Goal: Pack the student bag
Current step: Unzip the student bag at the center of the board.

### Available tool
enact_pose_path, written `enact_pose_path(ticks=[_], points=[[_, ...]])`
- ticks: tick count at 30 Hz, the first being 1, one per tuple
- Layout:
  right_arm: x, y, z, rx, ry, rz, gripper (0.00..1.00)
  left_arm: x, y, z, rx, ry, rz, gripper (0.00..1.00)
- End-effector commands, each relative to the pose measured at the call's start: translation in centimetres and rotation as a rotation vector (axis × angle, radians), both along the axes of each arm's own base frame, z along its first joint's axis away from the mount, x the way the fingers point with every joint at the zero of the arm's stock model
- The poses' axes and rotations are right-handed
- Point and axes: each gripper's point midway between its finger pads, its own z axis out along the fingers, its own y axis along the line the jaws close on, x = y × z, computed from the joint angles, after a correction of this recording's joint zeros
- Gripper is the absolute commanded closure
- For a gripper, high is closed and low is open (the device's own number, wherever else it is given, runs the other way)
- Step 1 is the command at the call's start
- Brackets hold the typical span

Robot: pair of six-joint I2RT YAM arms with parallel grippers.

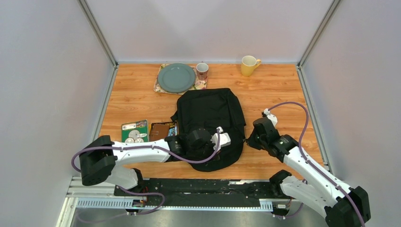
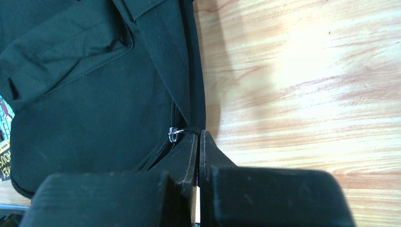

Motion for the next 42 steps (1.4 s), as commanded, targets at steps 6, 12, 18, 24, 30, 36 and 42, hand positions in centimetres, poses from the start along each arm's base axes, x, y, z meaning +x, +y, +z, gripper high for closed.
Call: enact_pose_path(ticks=[6,12,18,24,30,36,42], points=[[6.5,-2.0,3.9,-0.027,-0.174,-0.099,1.0,-1.5,1.9,0.6,-0.015,0.052,0.01,1.0],[10.0,-2.8,4.6,-0.027,-0.195,-0.164,1.0,-2.1,2.1,0.1,-0.015,0.077,-0.005,1.0],[11.1,-5.6,3.5,-0.064,-0.194,-0.29,1.0,-2.9,1.7,-0.2,-0.019,0.117,-0.03,1.0],[11.1,-8.8,4.9,-0.028,-0.253,-0.401,1.0,-3.0,1.3,-1.0,0.001,0.129,-0.053,0.92],[9.8,-8.5,3.4,-0.005,-0.208,-0.36,1.0,-1.3,-0.1,-0.3,0.022,0.073,-0.034,0.58],[8.6,-7.4,0.9,-0.003,-0.1,-0.277,0.61,-0.4,0.0,1.4,0.024,0.038,0.003,0.32],[7.7,-6.8,5.0,0.023,-0.143,-0.223,0.39,3.0,4.5,1.9,0.052,-0.021,0.238,0.24]])
